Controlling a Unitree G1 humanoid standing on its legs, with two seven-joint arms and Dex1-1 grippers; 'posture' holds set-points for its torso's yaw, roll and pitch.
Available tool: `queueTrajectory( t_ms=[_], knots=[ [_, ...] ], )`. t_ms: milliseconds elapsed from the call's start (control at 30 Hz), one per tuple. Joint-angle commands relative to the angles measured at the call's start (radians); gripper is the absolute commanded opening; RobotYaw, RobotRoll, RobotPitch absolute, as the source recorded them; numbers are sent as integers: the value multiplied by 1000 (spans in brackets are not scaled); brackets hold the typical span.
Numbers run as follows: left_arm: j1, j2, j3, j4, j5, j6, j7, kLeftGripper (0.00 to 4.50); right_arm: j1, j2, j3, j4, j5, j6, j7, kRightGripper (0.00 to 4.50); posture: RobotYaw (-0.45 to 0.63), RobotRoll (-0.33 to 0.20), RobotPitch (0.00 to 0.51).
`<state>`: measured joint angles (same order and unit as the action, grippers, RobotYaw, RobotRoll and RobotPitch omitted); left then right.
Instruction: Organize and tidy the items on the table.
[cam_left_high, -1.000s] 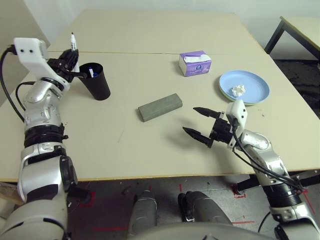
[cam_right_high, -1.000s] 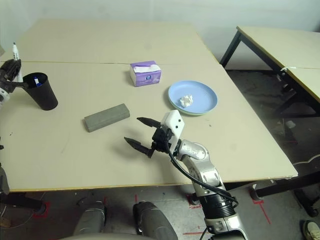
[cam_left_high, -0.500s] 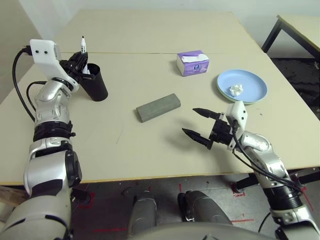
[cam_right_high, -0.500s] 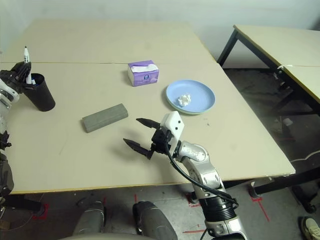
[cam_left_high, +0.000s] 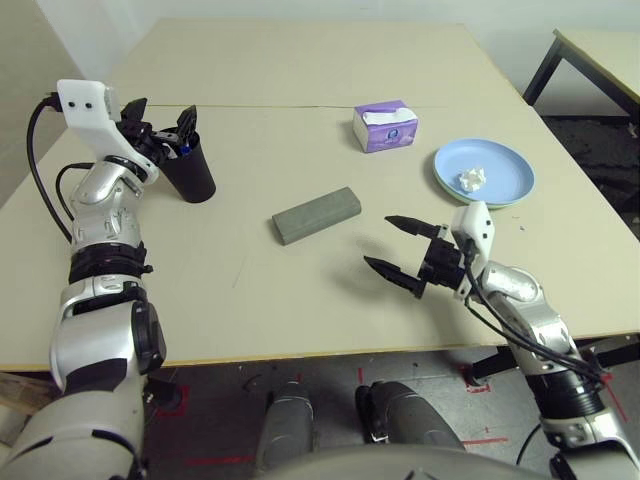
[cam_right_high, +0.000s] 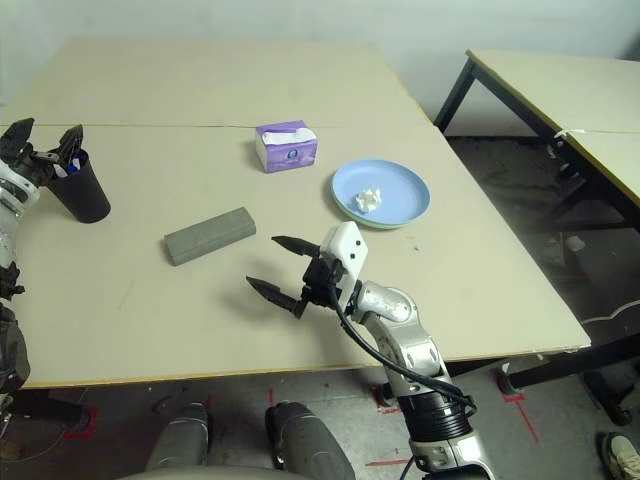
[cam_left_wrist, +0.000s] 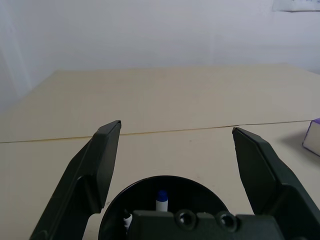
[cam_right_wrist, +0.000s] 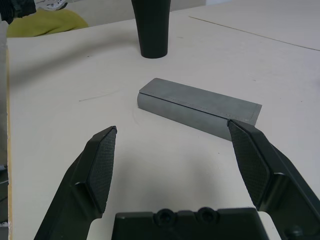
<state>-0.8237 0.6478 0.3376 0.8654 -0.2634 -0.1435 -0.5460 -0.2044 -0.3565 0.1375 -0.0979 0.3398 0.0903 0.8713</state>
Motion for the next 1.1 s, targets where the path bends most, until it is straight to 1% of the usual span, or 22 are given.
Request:
queueTrajectory(
  t_ms=[33,167,233,300,400,533,633,767,833,933,1100],
  knots=[
    [22,29,48,-69,-58,20,-34,4489,-11,-11,-22,-16,13,-3,2,4500,-71,0,121],
    [78,86,126,-148,-123,65,-33,4489,-59,-7,-117,-27,53,11,-72,4500,-67,0,119],
    [141,130,175,-172,-143,89,-24,4489,-86,-30,-194,-11,64,13,-121,4500,-65,0,119],
    [226,154,216,-213,-161,116,-18,4489,-96,-58,-270,7,69,16,-165,4500,-53,0,121],
    [392,153,268,-315,-183,139,-21,4489,-80,-108,-409,62,65,11,-257,4500,-44,0,120],
    [542,100,301,-435,-210,183,15,4489,-20,-132,-515,154,28,-23,-354,4500,-44,0,116],
    [613,45,291,-504,-236,211,3,4489,8,-124,-554,213,0,-54,-424,4500,-47,0,114],
    [680,11,252,-542,-212,207,-28,4489,21,-104,-578,281,3,-68,-479,4500,-53,0,116],
    [699,14,241,-528,-192,199,-28,4489,43,-100,-566,320,-13,-91,-480,4500,-46,0,120],
    [702,40,231,-486,-160,190,-25,4489,55,-86,-551,340,-18,-110,-485,4500,-37,0,130],
    [720,72,256,-465,-148,193,-15,4489,47,-63,-528,344,-29,-126,-493,4500,-25,0,149]
  ],
)
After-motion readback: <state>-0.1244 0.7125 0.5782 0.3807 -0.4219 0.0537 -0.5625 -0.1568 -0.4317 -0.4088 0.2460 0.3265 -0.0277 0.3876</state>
